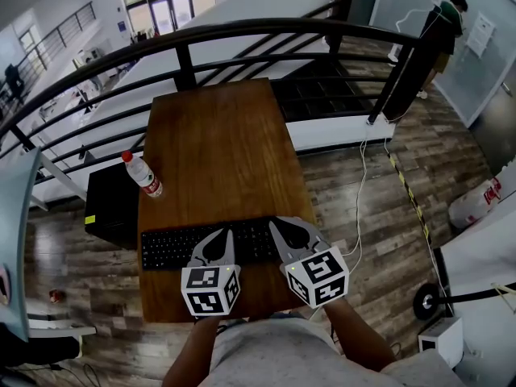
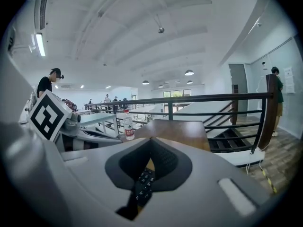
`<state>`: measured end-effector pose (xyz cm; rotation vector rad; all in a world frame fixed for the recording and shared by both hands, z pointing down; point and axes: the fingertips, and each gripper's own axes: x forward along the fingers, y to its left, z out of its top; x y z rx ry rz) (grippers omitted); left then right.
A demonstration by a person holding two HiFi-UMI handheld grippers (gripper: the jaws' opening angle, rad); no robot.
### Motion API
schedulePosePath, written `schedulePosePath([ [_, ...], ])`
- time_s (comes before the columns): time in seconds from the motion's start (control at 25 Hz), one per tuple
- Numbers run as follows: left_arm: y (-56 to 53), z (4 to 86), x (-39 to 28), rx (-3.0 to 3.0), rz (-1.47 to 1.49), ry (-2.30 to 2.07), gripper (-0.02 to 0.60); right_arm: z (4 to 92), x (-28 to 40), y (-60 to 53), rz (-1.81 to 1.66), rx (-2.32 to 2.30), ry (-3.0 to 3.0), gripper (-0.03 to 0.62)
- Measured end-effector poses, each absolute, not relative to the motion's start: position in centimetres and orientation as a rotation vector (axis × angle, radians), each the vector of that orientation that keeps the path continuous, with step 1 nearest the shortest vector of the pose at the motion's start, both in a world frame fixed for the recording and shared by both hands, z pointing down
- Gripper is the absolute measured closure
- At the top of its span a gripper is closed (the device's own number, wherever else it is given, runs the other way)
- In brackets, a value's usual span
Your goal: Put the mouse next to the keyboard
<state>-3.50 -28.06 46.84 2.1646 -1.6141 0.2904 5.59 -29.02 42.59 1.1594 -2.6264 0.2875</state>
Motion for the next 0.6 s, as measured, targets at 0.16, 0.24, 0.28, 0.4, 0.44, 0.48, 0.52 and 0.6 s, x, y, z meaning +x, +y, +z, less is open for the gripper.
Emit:
schedulePosePath([
  [0.16,-27.8,46.7,-3.3,2.174,0.287,-1.611,0.588,42.6,5.5,-28.5,0.274,1.151,-2.626,0.586],
  [0.24,-27.7,46.7,-3.2,2.175,0.285,-1.610,0.588,42.6,5.6,-28.3,0.272,1.152,-2.627,0.586],
  [0.28,-27.6,46.7,-3.2,2.176,0.284,-1.609,0.588,42.6,5.6,-28.3,0.273,1.152,-2.628,0.586],
  [0.4,-27.4,46.7,-3.1,2.176,0.282,-1.604,0.588,42.5,5.6,-28.0,0.277,1.151,-2.629,0.585],
  [0.44,-27.3,46.6,-3.0,2.177,0.282,-1.603,0.588,42.5,5.6,-28.0,0.277,1.151,-2.629,0.586],
  [0.48,-27.2,46.5,-3.0,2.178,0.282,-1.602,0.588,42.4,5.6,-27.9,0.278,1.151,-2.630,0.585],
  [0.52,-27.2,46.5,-2.9,2.179,0.282,-1.602,0.588,42.3,5.6,-27.8,0.278,1.150,-2.631,0.586],
  [0.6,-27.0,46.3,-2.9,2.181,0.283,-1.602,0.588,42.2,5.6,-27.7,0.278,1.148,-2.633,0.586],
])
